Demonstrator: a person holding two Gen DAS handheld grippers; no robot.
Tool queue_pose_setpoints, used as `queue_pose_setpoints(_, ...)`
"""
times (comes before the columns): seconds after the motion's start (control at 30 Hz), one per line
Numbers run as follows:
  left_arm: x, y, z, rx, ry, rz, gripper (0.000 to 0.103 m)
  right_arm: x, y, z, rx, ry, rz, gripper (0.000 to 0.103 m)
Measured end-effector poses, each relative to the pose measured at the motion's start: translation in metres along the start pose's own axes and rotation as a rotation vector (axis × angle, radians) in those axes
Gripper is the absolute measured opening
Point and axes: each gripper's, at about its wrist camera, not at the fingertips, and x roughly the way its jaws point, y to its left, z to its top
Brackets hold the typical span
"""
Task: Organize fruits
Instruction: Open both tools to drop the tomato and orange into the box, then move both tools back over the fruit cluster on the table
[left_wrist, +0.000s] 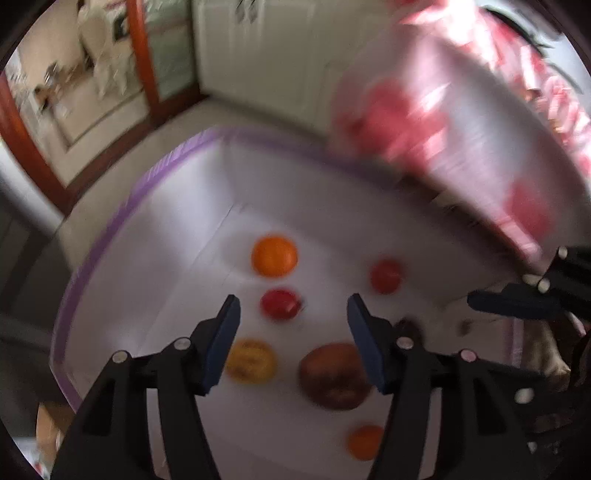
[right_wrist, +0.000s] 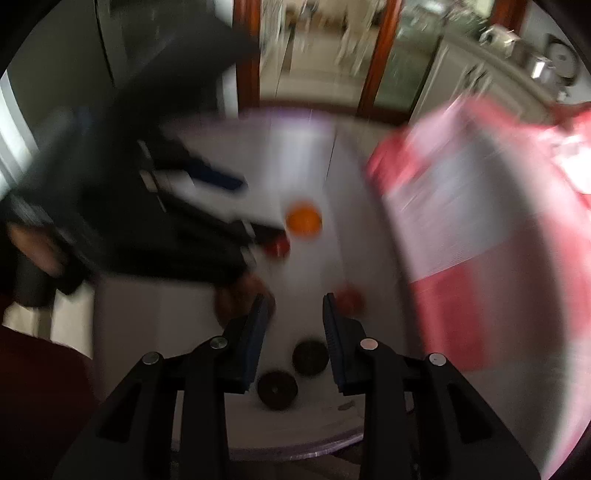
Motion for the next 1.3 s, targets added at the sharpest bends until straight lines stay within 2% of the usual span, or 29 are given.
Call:
queue_pose_setpoints(0.07, 0.013, 0.013, -0.002, -0.061, 0.055, 0.050, 0.061, 0.026, 0.001, -0.001, 0.000, 0.074, 0.010, 0.029)
queue_pose_setpoints(0.13, 0.019, 0.024, -0.003, -0.120, 0.091, 0.048, 0.061, 0.040, 0.005, -0.002, -0.002, 0.121, 0.017, 0.030)
queue_pose_setpoints(0.17, 0.018, 0.027, -0.003, -0.136, 0.090, 0.040, 0.062, 0.041, 0.005, -0.002, 0.001, 0.129, 0.026, 0.032)
queue_pose_setpoints(0.2, 0.016, 0.030, -0.002, -0.147, 0.082, 0.035, 0.068, 0.041, 0.006, -0.002, 0.002, 0.134, 0.038, 0.037)
queue_pose_setpoints(0.23, 0.014, 0.031, -0.002, -0.150, 0.075, 0.038, 0.073, 0.036, 0.009, -0.001, -0.012, 0.128, 0.026, 0.038)
queue_pose_setpoints(0.27, 0.013, 0.031, -0.001, -0.151, 0.064, 0.044, 0.073, 0.030, 0.012, 0.000, -0.030, 0.115, 0.008, 0.039)
queue_pose_setpoints(0.37, -0.008, 0.037, 0.004, -0.171, -0.029, 0.082, 0.073, -0.010, 0.024, 0.003, -0.080, 0.033, 0.022, 0.042)
queue_pose_setpoints(0.4, -0.015, 0.038, 0.006, -0.179, -0.058, 0.095, 0.075, -0.027, 0.023, 0.003, -0.088, -0.001, 0.036, 0.051)
queue_pose_setpoints(0.43, -0.030, 0.036, 0.013, -0.195, -0.128, 0.130, 0.078, -0.046, 0.024, 0.004, -0.096, -0.045, 0.046, 0.057)
queue_pose_setpoints(0.5, -0.064, 0.030, 0.026, -0.193, -0.267, 0.178, 0.081, -0.097, 0.021, 0.003, -0.098, -0.176, 0.035, 0.062)
queue_pose_setpoints(0.57, -0.095, 0.015, 0.038, -0.162, -0.382, 0.174, 0.087, -0.152, 0.005, -0.002, -0.062, -0.311, -0.023, 0.068)
queue_pose_setpoints(0.6, -0.117, -0.001, 0.047, -0.131, -0.460, 0.161, 0.096, -0.171, -0.010, -0.009, -0.036, -0.357, -0.051, 0.074)
queue_pose_setpoints(0.63, -0.128, -0.014, 0.055, -0.108, -0.502, 0.151, 0.102, -0.191, -0.024, -0.015, 0.004, -0.410, -0.088, 0.079)
queue_pose_setpoints(0.67, -0.142, -0.033, 0.063, -0.068, -0.548, 0.131, 0.102, -0.218, -0.043, -0.028, 0.072, -0.474, -0.138, 0.081)
queue_pose_setpoints(0.73, -0.160, -0.077, 0.079, 0.042, -0.601, 0.071, 0.102, -0.251, -0.076, -0.053, 0.185, -0.547, -0.210, 0.088)
queue_pose_setpoints(0.83, -0.170, -0.156, 0.098, 0.229, -0.621, -0.051, 0.102, -0.286, -0.132, -0.110, 0.402, -0.605, -0.337, 0.088)
queue_pose_setpoints(0.9, -0.163, -0.219, 0.111, 0.344, -0.591, -0.141, 0.102, -0.300, -0.173, -0.154, 0.581, -0.615, -0.412, 0.088)
queue_pose_setpoints(1.1, -0.120, -0.380, 0.140, 0.502, -0.492, -0.241, 0.102, -0.307, -0.263, -0.261, 0.924, -0.556, -0.569, 0.088)
queue_pose_setpoints(1.2, -0.082, -0.461, 0.163, 0.509, -0.408, -0.266, 0.102, -0.297, -0.299, -0.309, 1.069, -0.543, -0.580, 0.088)
queue_pose_setpoints(1.3, -0.048, -0.512, 0.190, 0.476, -0.331, -0.292, 0.102, -0.291, -0.338, -0.356, 1.249, -0.549, -0.569, 0.088)
